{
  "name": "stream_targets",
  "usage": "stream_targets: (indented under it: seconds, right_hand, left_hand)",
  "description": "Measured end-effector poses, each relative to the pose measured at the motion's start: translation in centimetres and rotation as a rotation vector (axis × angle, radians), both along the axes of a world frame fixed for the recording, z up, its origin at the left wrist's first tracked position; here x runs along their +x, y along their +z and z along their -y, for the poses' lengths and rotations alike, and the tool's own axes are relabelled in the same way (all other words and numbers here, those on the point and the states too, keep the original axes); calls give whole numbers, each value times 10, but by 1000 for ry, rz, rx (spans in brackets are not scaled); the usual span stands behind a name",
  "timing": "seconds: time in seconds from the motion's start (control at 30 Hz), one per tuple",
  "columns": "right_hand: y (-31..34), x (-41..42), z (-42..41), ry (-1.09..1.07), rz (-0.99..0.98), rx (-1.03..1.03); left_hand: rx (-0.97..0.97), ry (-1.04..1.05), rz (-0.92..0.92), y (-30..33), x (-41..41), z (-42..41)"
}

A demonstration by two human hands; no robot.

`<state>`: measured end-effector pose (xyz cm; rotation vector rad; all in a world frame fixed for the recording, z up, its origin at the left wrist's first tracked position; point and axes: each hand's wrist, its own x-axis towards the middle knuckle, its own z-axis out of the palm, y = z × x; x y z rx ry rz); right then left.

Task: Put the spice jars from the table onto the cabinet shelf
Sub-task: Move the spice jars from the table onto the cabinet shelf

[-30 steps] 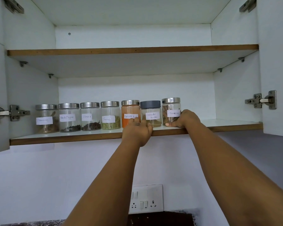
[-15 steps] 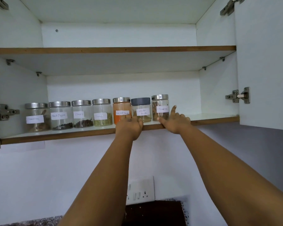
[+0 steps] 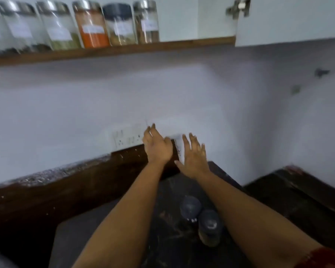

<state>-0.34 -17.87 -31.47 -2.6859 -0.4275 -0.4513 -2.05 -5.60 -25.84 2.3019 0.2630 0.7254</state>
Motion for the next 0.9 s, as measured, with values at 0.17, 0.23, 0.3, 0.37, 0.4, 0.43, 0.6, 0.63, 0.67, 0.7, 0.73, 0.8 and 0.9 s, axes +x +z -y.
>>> stream_targets:
  seconds: [0.17, 0.23, 0.3, 0.37, 0.4, 0.43, 0.6, 0.63, 0.67, 0.7, 0.73, 0.8, 0.9]
  right_hand:
    - [-94, -42, 63, -234, -314, -32]
    - [-121, -59, 74, -265, -453, -45]
    - [-141, -72, 74, -284, -592, -18]
    - [-160, -83, 67, -276, -759, 4]
    - [-168, -87, 64, -261, -800, 12]
    - [-174, -91, 62, -248, -804, 32]
    - [-169, -91, 64, -376, -643, 233]
    - [-163, -91, 64, -426, -588, 278]
    - [-158, -91, 64, -473, -545, 345]
    - [-153, -89, 63, -505, -519, 442]
    - [-148, -88, 62, -514, -498, 558]
    - [-139, -86, 57, -462, -433, 810]
    - [-124, -82, 43, -378, -442, 1133]
  left_hand:
    - [30, -120, -351, -126, -53, 37]
    - [64, -170, -472, -161, -73, 43]
    - [75, -219, -540, -183, -87, 44]
    - [54, -259, -604, -200, -95, 42]
    - [34, -266, -619, -205, -97, 41]
    - [21, -267, -628, -208, -99, 39]
    - [-182, -194, -670, -210, -103, 31]
    - [-274, -170, -681, -212, -103, 30]
    - [-419, -149, -703, -210, -103, 29]
    - [-618, -127, -729, -206, -104, 29]
    - [-833, -120, -754, -202, -105, 29]
    - [-1204, -144, -764, -188, -110, 26]
    - [-1680, -286, -668, -174, -108, 25]
